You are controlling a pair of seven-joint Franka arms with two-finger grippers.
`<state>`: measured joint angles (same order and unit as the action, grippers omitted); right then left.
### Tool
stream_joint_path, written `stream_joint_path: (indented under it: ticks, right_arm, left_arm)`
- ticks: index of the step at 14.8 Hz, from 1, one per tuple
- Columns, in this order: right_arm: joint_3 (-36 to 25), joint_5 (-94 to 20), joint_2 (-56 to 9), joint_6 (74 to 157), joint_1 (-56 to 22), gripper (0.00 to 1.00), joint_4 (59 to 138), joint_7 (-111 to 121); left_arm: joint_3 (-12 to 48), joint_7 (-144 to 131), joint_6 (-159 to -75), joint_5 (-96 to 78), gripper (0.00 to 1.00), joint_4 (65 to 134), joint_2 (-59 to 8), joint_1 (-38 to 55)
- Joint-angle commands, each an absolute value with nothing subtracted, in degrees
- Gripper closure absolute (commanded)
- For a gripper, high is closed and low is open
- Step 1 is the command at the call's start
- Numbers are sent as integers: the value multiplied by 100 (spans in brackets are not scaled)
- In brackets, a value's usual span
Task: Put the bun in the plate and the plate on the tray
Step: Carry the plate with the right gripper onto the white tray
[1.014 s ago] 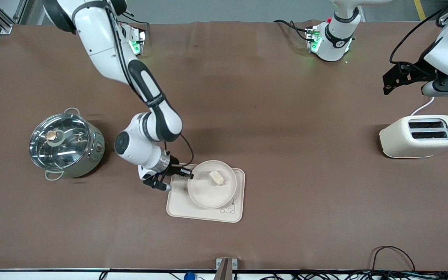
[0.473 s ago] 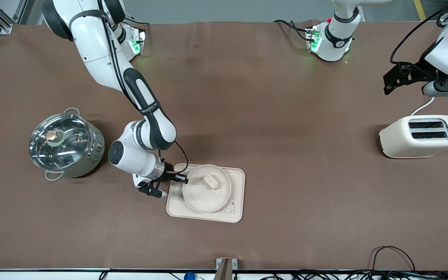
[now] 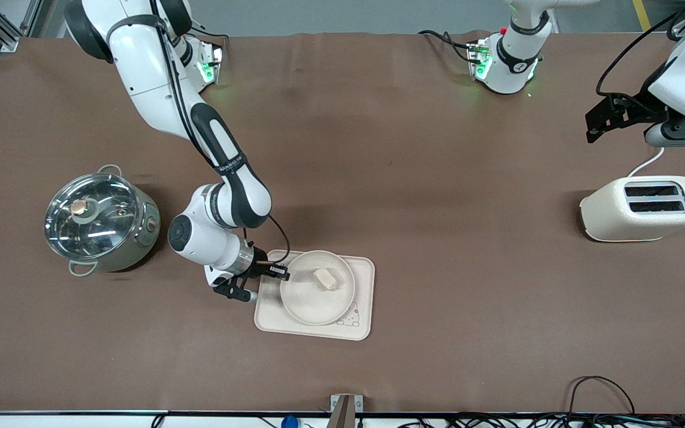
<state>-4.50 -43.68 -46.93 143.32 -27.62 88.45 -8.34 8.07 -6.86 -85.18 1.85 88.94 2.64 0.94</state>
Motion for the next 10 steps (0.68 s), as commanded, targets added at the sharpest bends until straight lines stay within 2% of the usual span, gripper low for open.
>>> stream_joint_path:
  ticks: [1,4,5,10]
  right_arm:
    - [-404,-4263,-4720,14282,-2672,65,8754,-835]
    - [-404,-4280,-4667,14143,-2602,50,8728,-844]
    - [-404,-4280,-4641,13994,-2584,48,8667,-852]
    - [-465,-4237,-4334,13264,-2461,46,8534,-835]
  left_arm:
    - [817,-571,-8411,114,0,8930,378,44]
    - [817,-571,-8385,114,0,8930,387,44]
    - [817,-571,-8385,114,0,8930,387,44]
    - [817,-571,-8385,114,0,8921,387,44]
